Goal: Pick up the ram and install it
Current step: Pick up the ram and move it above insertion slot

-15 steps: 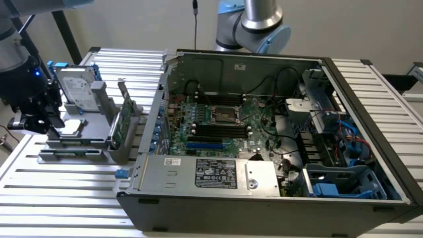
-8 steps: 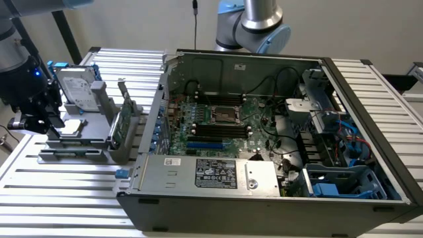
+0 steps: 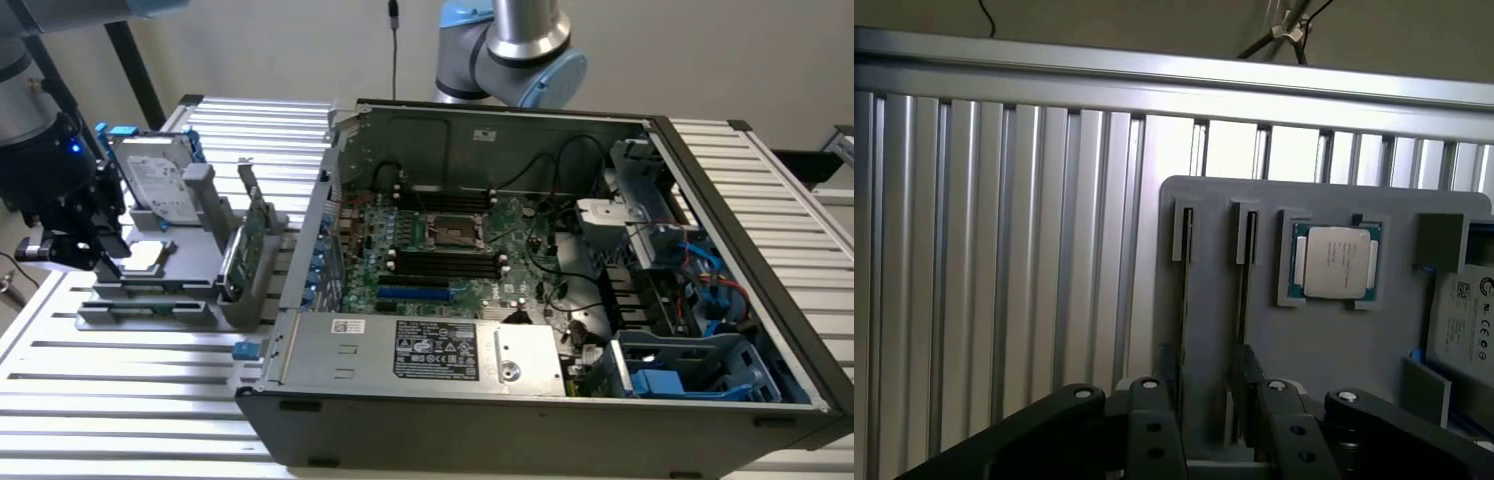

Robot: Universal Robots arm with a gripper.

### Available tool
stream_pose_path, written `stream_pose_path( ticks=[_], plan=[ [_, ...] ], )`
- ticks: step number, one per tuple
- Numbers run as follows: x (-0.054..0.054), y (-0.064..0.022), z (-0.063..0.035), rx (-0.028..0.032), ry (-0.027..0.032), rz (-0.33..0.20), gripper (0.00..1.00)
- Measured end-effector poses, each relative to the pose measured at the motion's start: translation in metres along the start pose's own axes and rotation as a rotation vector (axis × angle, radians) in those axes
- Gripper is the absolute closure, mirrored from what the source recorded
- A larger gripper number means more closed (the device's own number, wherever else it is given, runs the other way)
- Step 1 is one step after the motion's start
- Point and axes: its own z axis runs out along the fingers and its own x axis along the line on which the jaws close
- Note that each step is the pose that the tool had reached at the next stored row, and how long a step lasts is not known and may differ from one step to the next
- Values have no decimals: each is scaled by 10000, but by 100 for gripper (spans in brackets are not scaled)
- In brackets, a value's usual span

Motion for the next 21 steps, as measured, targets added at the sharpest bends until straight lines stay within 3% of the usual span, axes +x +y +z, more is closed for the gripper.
stream_pose_path(
  ticks=[21],
  plan=[
    [0, 0, 0, 0, 0, 0, 64]
  ],
)
